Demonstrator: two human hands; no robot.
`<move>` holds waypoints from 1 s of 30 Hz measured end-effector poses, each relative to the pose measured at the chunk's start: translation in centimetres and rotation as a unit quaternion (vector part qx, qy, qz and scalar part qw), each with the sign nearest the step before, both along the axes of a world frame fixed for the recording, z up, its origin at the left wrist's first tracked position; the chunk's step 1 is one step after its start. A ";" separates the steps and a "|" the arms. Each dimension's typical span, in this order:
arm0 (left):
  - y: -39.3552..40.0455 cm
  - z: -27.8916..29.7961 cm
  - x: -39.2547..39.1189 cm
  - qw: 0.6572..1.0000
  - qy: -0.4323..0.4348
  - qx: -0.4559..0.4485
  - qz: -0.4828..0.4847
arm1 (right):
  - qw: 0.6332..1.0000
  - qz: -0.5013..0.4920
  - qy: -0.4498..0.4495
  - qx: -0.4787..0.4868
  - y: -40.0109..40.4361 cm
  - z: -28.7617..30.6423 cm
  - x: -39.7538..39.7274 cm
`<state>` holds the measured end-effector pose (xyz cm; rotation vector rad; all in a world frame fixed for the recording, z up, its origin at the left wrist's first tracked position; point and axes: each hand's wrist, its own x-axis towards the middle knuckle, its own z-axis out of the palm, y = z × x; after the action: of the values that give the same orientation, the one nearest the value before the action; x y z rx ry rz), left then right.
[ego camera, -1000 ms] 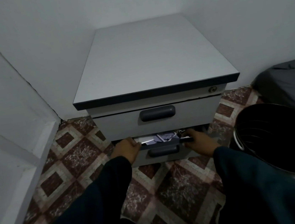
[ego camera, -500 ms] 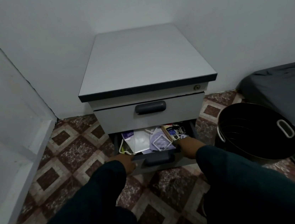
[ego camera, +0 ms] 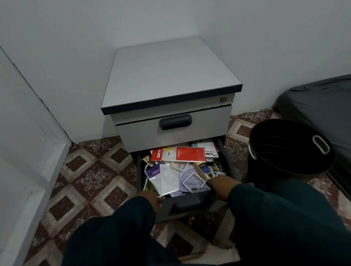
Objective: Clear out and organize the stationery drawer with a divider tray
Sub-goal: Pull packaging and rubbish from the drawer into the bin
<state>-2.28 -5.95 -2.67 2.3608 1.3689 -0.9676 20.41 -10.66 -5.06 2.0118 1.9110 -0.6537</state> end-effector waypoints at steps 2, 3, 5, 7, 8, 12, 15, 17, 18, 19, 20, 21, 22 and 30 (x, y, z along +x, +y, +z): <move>-0.6 0.1 0.0 1.000 -0.002 0.000 -0.001 | 1.000 0.003 -0.003 0.001 -0.6 -0.1 -0.2; -1.0 0.2 0.0 1.000 -0.001 -0.001 0.002 | 1.000 0.003 -0.007 0.003 -1.0 -0.2 -0.4; -1.7 0.1 -0.1 1.000 0.000 -0.003 0.009 | 1.000 0.002 -0.011 0.005 -1.6 -0.3 -0.6; -2.4 0.2 -0.2 1.000 -0.007 0.000 0.014 | 1.000 0.003 -0.015 0.005 -2.1 -0.4 -0.7; -2.8 0.2 -0.2 1.000 -0.010 0.002 0.016 | 1.000 0.004 -0.017 0.005 -2.3 -0.3 -0.8; -4.0 0.5 -0.4 1.000 -0.020 0.003 0.022 | 1.000 0.010 -0.020 0.001 -3.2 -0.2 -1.0; -4.4 0.6 -0.5 0.999 -0.025 0.002 0.030 | 1.000 0.008 -0.023 0.005 -3.7 -0.2 -1.2; -4.8 0.6 -0.6 0.999 -0.023 -0.001 0.031 | 1.000 0.014 -0.028 -0.002 -4.0 -0.1 -1.3; -4.9 0.5 -0.7 0.999 -0.023 -0.001 0.033 | 0.999 0.018 -0.031 -0.008 -4.1 -0.1 -1.3; -5.0 0.4 -0.7 0.999 -0.023 -0.002 0.037 | 0.999 0.022 -0.033 -0.012 -4.1 0.0 -1.4; -5.0 0.3 -0.8 0.999 -0.023 -0.004 0.041 | 0.999 0.027 -0.036 -0.016 -4.2 0.0 -1.4; -5.1 0.3 -0.8 0.999 -0.022 -0.006 0.043 | 0.999 0.033 -0.037 -0.018 -4.3 0.0 -1.5; -5.2 0.3 -0.8 0.999 -0.021 -0.007 0.045 | 0.998 0.039 -0.038 -0.021 -4.3 0.0 -1.6; -6.0 0.8 -0.7 0.998 -0.026 0.000 0.051 | 0.997 0.046 -0.053 -0.027 -4.5 0.3 -2.2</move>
<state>-2.97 -11.96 -1.87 2.2742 1.4537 -0.8726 18.18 -15.18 -4.73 1.8756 1.8902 -0.5581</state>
